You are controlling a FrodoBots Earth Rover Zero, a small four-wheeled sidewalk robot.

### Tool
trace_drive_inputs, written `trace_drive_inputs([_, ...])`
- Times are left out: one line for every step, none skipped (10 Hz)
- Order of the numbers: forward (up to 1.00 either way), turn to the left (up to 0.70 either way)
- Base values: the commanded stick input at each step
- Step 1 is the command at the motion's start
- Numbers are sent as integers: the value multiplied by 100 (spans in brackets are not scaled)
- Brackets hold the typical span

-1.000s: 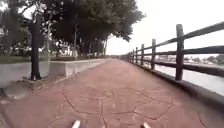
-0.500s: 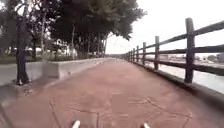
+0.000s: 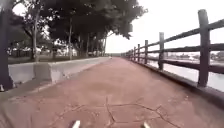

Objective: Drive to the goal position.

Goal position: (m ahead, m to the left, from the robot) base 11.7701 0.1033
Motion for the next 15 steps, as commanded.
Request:
trace_drive_inputs([70, 0])
trace_drive_inputs([70, 0])
trace_drive_inputs([70, 0])
trace_drive_inputs([70, 0])
trace_drive_inputs([70, 0])
trace_drive_inputs([70, 0])
trace_drive_inputs([70, 0])
trace_drive_inputs([70, 0])
trace_drive_inputs([70, 0])
trace_drive_inputs([70, 0])
trace_drive_inputs([70, 0])
trace_drive_inputs([70, 0])
trace_drive_inputs([70, 0])
trace_drive_inputs([70, 0])
trace_drive_inputs([70, 0])
